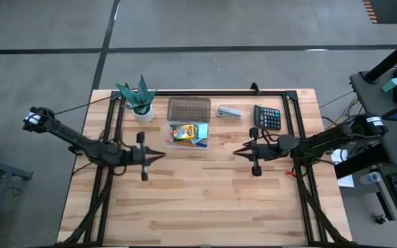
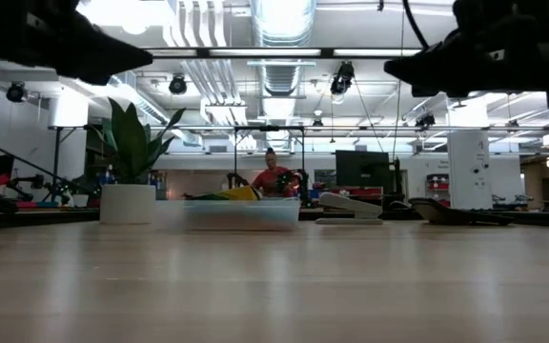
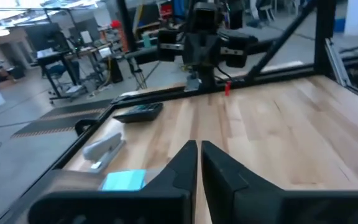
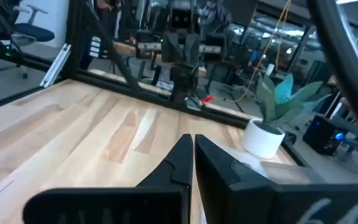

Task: Pack school essentials
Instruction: Return to Home Position

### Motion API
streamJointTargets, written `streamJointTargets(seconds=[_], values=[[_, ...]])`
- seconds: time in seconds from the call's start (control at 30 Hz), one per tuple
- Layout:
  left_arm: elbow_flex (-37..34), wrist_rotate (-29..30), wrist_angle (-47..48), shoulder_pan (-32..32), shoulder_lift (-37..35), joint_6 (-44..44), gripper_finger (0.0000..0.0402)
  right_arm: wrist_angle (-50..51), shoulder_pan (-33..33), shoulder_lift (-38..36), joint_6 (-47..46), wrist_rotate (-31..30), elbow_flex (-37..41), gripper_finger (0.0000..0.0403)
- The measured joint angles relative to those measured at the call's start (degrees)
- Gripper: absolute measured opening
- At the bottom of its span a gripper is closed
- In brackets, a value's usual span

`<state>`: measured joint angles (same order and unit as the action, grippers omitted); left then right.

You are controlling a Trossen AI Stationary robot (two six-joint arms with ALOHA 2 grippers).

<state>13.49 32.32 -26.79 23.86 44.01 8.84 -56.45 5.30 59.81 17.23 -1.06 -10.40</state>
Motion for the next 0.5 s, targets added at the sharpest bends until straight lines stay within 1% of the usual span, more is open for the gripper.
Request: streamJointTargets(seconds=[0.17,0.37,0.43,0.5], values=[[-5.6,0.0,-1.0,-1.4,-8.0,-0.9,0.0001,-0.1,-0.8,-6.8,1.9,0.0,3.4,0.0009],[-10.8,0.0,-1.4,-1.4,-15.5,-1.0,0.0001,0.5,-1.1,-16.8,5.1,-0.3,9.6,0.0009],[-12.7,0.2,-1.3,-1.4,-17.4,-1.0,0.0001,2.9,-1.4,-20.5,5.2,-0.5,9.6,0.0009],[-13.0,1.2,-0.1,-1.4,-18.8,-2.0,0.0001,5.2,-1.3,-23.9,5.2,-0.4,9.6,0.0009]])
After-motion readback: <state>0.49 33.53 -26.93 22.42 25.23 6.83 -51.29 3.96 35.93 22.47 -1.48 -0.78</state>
